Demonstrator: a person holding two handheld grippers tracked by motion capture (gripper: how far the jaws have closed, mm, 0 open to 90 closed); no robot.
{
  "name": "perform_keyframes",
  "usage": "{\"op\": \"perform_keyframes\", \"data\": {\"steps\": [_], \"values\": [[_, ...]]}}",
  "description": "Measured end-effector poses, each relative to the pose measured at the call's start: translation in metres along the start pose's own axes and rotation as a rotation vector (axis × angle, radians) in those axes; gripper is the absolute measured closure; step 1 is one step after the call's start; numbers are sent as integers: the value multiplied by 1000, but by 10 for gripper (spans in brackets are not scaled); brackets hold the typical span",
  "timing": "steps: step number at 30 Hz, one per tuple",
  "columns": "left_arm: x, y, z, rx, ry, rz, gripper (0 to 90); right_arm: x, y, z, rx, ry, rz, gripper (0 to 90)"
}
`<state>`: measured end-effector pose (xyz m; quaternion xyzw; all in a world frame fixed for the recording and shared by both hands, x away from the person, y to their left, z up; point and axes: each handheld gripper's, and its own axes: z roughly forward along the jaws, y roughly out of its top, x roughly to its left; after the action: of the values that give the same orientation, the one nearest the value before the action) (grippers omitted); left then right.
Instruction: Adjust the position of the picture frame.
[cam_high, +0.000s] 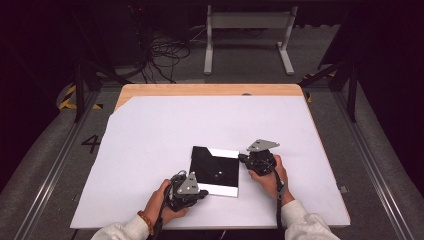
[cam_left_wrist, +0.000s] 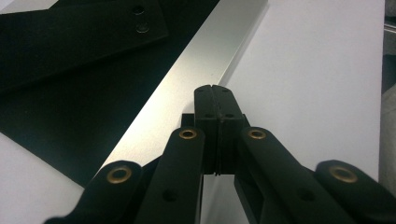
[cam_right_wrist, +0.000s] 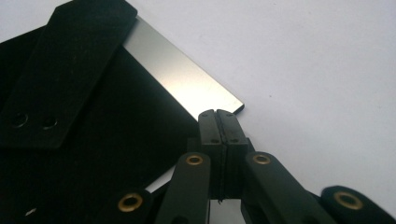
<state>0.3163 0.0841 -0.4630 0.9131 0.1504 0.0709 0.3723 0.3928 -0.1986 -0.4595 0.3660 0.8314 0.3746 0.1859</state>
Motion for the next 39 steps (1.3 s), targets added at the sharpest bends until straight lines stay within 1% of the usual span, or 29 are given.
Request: {"op": "perform_keyframes", "data": {"steps": [2, 4, 5, 6, 7, 8, 9, 10, 11, 13, 14, 16, 18, 20, 21, 23, 26, 27, 28, 30, 35, 39], "values": [[1, -2, -4, -9, -4, 5, 900, 1, -2, -3, 3, 2, -14, 900], [3, -6, -13, -21, 4, -6, 900, 2, -6, -9, 0, 15, -22, 900], [7, -10, -21, -47, 10, -27, 900, 3, -7, -11, -1, 17, -27, 900], [9, -14, -27, -60, 24, -43, 900, 4, -10, -16, -2, 29, -30, 900], [11, -16, -31, -65, 33, -46, 900, 6, -12, -20, -6, 41, -36, 900], [15, -20, -36, -70, 46, -59, 900, 7, -13, -23, -9, 47, -40, 900], [15, -20, -36, -70, 46, -59, 900, 7, -13, -23, -9, 47, -40, 900], [18, -23, -40, -66, 60, -65, 900, 10, -14, -28, -14, 61, -44, 900], [22, -27, -43, -65, 74, -76, 900, 12, -15, -32, -20, 68, -47, 900], [32, -35, -49, -74, 80, -114, 900, 19, -17, -41, -36, 93, -51, 900], [35, -37, -49, -72, 84, -123, 900, 25, -18, -46, -41, 112, -61, 900], [38, -39, -49, -73, 80, -136, 900, 33, -21, -52, -45, 135, -80, 900], [39, -39, -47, -54, 90, -126, 900, 40, -25, -57, -44, 158, -94, 900], [41, -40, -44, -47, 84, -137, 900, 45, -29, -61, -41, 173, -101, 900], [42, -39, -42, -44, 83, -133, 900, 47, -31, -62, -39, 182, -106, 900], [43, -39, -40, -44, 76, -141, 900, 52, -35, -65, -35, 191, -123, 900], [41, -37, -34, -24, 67, -129, 900, 57, -39, -68, -37, 212, -132, 900], [40, -37, -32, -26, 65, -127, 900, 60, -39, -68, -36, 216, -141, 900], [40, -37, -32, -26, 65, -127, 900, 60, -39, -68, -36, 216, -141, 900], [40, -35, -30, -28, 56, -124, 900, 65, -40, -68, -37, 231, -161, 900], [40, -34, -28, -32, 48, -132, 900, 73, -42, -62, -25, 253, -189, 900], [41, -35, -28, -39, 42, -139, 900, 76, -42, -56, -9, 255, -205, 900]]}}
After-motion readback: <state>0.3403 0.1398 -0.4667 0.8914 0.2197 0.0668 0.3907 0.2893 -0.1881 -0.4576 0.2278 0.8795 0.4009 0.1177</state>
